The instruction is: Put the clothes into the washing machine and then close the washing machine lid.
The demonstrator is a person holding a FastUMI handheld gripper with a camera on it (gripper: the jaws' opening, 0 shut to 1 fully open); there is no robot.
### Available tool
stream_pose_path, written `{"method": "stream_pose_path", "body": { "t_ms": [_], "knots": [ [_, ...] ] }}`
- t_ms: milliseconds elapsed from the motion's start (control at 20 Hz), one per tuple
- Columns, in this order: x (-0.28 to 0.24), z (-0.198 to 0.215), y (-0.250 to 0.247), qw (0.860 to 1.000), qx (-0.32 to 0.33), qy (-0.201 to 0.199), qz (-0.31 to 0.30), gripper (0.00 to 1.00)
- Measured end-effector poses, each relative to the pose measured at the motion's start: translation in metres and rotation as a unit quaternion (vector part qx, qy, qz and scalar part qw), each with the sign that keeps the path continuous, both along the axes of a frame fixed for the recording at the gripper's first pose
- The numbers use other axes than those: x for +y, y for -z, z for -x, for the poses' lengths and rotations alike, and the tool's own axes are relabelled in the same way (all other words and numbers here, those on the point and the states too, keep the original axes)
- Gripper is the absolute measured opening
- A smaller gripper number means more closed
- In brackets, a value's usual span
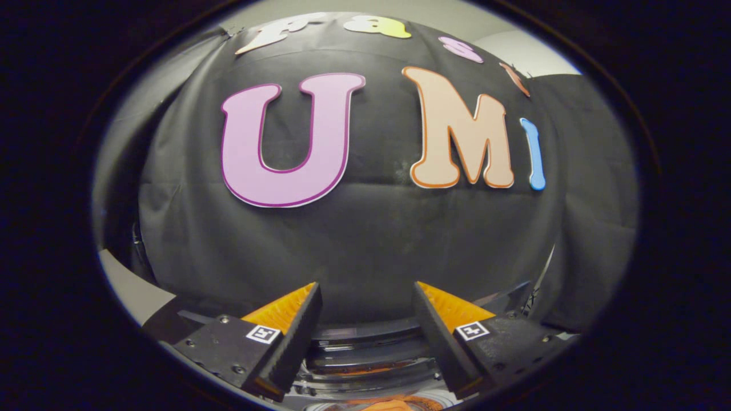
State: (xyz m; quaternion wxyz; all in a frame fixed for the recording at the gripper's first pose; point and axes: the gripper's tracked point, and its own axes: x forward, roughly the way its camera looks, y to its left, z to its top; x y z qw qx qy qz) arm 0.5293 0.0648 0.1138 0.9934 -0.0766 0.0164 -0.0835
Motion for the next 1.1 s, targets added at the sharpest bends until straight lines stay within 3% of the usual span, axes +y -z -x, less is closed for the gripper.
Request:
{"method": "stream_pose_path", "body": {
  "t_ms": [1100],
  "knots": [
    [-0.003, 0.066, 0.007, 1.000, -0.020, 0.010, 0.002, 0.96]
  ]
}}
